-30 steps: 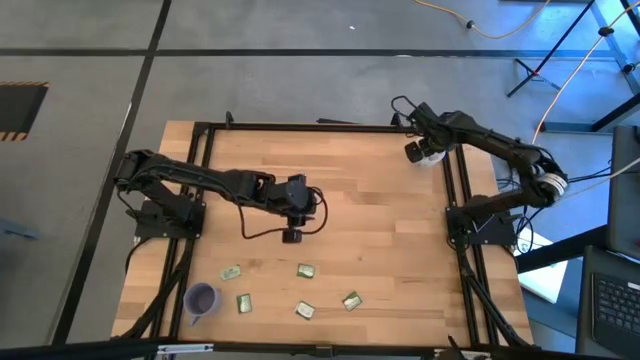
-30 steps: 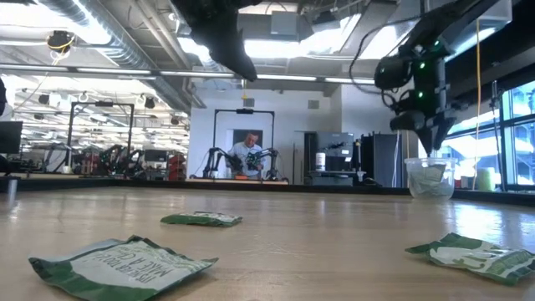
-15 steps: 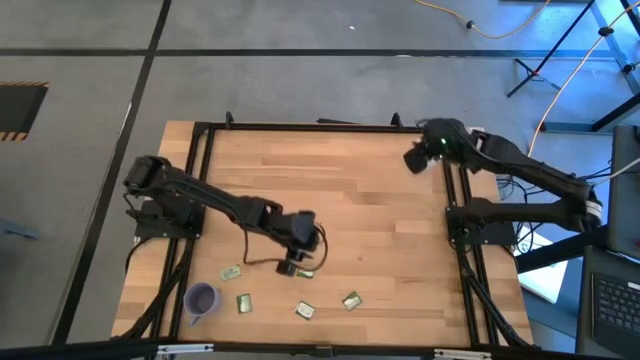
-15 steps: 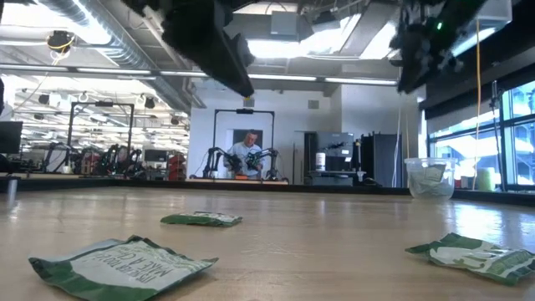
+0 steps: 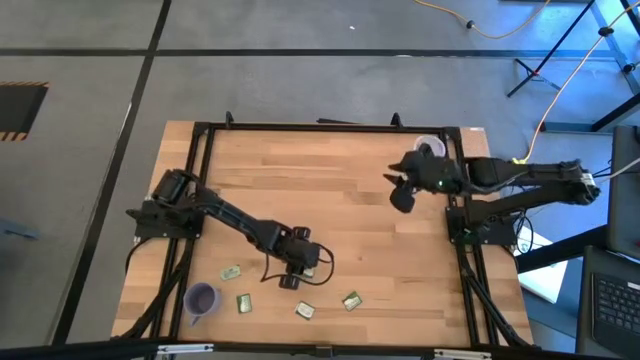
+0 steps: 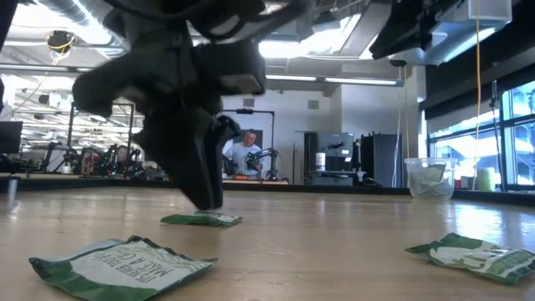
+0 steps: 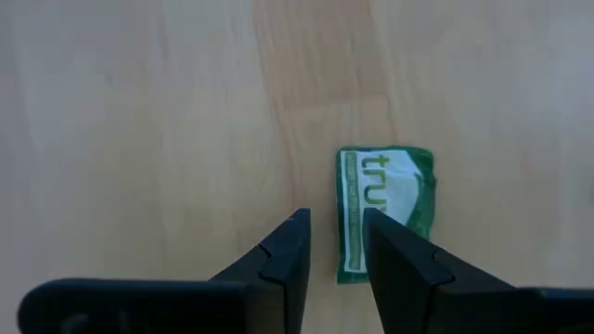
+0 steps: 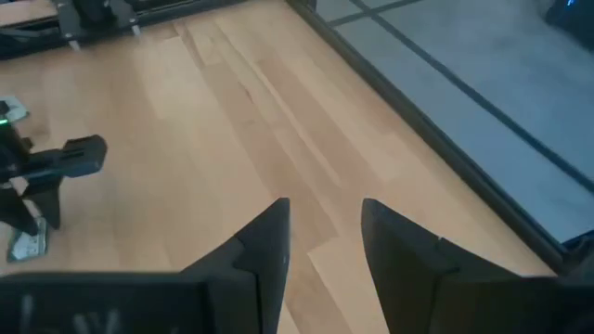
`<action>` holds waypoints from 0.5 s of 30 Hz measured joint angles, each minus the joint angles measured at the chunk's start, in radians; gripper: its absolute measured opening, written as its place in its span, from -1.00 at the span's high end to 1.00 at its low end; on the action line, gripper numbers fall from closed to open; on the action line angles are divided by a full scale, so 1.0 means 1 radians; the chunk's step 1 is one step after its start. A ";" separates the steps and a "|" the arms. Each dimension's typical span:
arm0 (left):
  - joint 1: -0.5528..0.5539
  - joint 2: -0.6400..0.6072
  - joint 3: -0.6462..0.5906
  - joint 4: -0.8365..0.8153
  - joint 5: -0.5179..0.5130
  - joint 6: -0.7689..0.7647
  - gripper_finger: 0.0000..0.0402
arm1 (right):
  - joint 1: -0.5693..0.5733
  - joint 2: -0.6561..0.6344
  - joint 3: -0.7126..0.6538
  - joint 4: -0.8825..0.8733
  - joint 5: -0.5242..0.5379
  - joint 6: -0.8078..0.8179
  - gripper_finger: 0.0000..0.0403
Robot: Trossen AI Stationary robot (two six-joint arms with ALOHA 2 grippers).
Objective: Pick and place Stevia / Truvia into bins
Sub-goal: Put the green stevia packet into the transparent container
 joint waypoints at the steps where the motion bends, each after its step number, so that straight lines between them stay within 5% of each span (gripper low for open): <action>1: -0.002 0.009 0.000 -0.002 -0.001 -0.008 0.53 | 0.021 0.005 0.000 -0.001 0.021 0.000 0.32; 15: -0.017 0.020 0.004 -0.019 0.000 -0.042 0.74 | 0.133 0.007 0.000 -0.006 0.150 0.027 0.32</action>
